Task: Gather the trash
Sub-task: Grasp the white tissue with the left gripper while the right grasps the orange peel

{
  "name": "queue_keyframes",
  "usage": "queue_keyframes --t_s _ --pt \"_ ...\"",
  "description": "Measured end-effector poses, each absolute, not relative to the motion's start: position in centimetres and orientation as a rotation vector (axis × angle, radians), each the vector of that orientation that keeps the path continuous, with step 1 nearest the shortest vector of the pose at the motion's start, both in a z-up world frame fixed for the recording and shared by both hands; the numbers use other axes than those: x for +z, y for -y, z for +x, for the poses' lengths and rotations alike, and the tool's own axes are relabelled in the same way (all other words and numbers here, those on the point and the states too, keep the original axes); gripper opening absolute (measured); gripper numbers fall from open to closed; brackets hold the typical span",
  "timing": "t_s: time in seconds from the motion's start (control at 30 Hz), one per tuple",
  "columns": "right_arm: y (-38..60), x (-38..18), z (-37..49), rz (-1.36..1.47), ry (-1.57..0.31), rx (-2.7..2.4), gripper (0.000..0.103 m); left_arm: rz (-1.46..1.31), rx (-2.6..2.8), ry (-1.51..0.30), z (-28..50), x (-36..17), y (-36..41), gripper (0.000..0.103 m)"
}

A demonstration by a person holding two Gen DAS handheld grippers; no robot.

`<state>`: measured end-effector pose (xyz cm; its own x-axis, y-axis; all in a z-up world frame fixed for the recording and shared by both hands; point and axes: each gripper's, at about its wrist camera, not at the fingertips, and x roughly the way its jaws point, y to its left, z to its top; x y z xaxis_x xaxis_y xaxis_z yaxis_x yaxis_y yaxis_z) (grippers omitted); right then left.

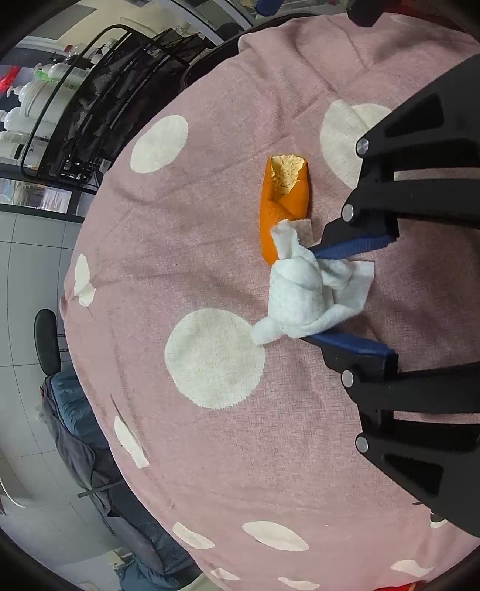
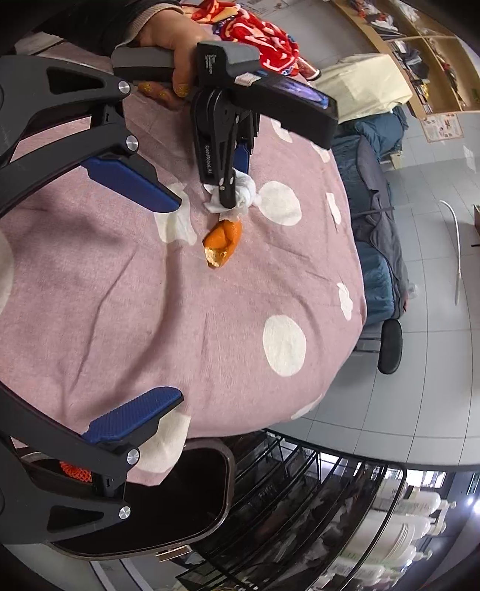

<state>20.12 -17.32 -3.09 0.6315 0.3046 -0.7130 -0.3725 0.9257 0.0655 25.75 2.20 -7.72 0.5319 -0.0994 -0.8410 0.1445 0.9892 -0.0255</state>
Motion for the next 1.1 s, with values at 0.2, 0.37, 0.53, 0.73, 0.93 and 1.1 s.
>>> queue_keyframes --t_s 0.2,0.37,0.53,0.73,0.93,1.1 --pt "14.3 -3.9 22.3 -0.199 -0.847 0.442 0.094 -0.033 -0.108 -0.914 23.7 -5.8 -4.4 0.032" --pt "11.0 -4.7 24.0 -0.331 -0.884 0.475 0.094 -0.099 -0.082 -0.853 21.4 -4.5 -5.9 0.032" --pt "8.2 -6.1 26.2 -0.423 -0.934 0.481 0.089 -0.155 -0.08 -0.811 20.2 -3.7 -6.2 0.032" --pt "6.3 -8.3 28.6 -0.513 -1.047 0.479 0.082 -0.178 -0.082 -0.789 18.9 -3.5 -6.4 0.032" --pt "4.9 -9.5 29.6 -0.619 -1.077 0.461 0.072 -0.191 -0.101 -0.777 18.1 -3.2 -6.5 0.032" --pt "3.9 -9.8 28.8 -0.659 -1.06 0.494 0.034 -0.192 -0.107 -0.773 17.5 -3.2 -6.4 0.032"
